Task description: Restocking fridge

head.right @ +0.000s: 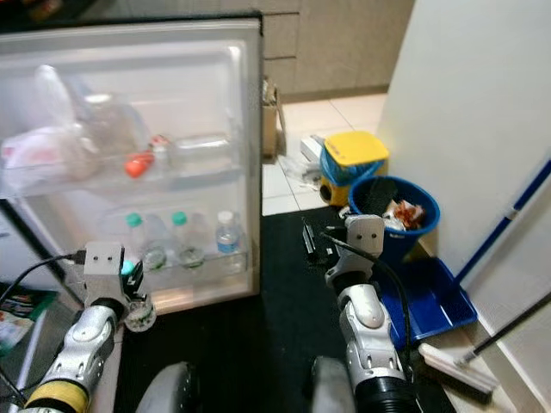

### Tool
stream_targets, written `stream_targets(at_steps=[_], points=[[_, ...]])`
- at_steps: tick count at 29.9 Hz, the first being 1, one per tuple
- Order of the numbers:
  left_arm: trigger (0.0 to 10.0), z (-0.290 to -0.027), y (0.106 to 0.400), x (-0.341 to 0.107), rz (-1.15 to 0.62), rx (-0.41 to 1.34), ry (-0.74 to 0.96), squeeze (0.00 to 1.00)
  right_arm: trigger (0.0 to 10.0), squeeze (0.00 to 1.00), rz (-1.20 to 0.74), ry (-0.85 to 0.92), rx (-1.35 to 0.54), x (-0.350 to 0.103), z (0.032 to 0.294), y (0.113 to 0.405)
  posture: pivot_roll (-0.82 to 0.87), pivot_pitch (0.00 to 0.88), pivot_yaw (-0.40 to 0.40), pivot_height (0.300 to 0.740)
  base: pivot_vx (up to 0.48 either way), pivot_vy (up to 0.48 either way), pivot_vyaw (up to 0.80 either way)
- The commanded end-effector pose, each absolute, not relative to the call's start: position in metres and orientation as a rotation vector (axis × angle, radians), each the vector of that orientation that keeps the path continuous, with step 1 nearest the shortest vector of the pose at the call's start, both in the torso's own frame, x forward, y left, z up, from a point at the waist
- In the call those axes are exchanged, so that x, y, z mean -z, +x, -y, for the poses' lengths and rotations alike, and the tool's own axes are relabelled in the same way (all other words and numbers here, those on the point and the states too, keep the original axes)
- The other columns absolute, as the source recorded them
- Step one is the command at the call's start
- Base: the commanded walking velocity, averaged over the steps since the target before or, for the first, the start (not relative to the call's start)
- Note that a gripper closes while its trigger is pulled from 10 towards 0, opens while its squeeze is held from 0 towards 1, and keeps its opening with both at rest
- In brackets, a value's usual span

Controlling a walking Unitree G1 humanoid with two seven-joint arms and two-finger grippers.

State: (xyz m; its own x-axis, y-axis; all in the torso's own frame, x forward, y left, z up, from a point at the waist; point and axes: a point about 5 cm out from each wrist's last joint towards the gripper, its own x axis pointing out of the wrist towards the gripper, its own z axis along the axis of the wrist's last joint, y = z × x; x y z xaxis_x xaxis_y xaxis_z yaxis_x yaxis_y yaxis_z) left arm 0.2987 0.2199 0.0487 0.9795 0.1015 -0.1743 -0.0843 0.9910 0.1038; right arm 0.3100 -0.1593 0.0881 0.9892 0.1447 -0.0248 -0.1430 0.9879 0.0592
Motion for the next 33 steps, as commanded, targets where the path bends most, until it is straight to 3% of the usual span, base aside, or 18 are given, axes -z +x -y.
stream_targets(at_steps=[1, 21, 33], points=[[10.0, -0.234, 0.302, -0.059, -0.142, -0.121, 0.126, 0.0, 10.0, 0.0, -0.02, 0.037, -0.162, -0.089, 0.154, 0.312, -0.01, 0.0, 0.015, 0.526, 0.0, 0.0, 0.0], [10.0, -0.285, 0.282, -0.065, -0.117, -0.379, 0.17, 0.0, 10.0, 0.0, -0.019, -0.015, -0.35, -0.085, 0.122, 0.303, 0.01, 0.0, -0.002, 0.436, 0.0, 0.0, 0.0], [10.0, -0.303, 0.273, -0.077, -0.068, -0.445, 0.074, 0.0, 10.0, 0.0, 0.04, -0.062, -0.497, -0.104, 0.105, 0.307, 0.02, 0.037, -0.051, 0.436, 0.0, 0.0, 0.0]])
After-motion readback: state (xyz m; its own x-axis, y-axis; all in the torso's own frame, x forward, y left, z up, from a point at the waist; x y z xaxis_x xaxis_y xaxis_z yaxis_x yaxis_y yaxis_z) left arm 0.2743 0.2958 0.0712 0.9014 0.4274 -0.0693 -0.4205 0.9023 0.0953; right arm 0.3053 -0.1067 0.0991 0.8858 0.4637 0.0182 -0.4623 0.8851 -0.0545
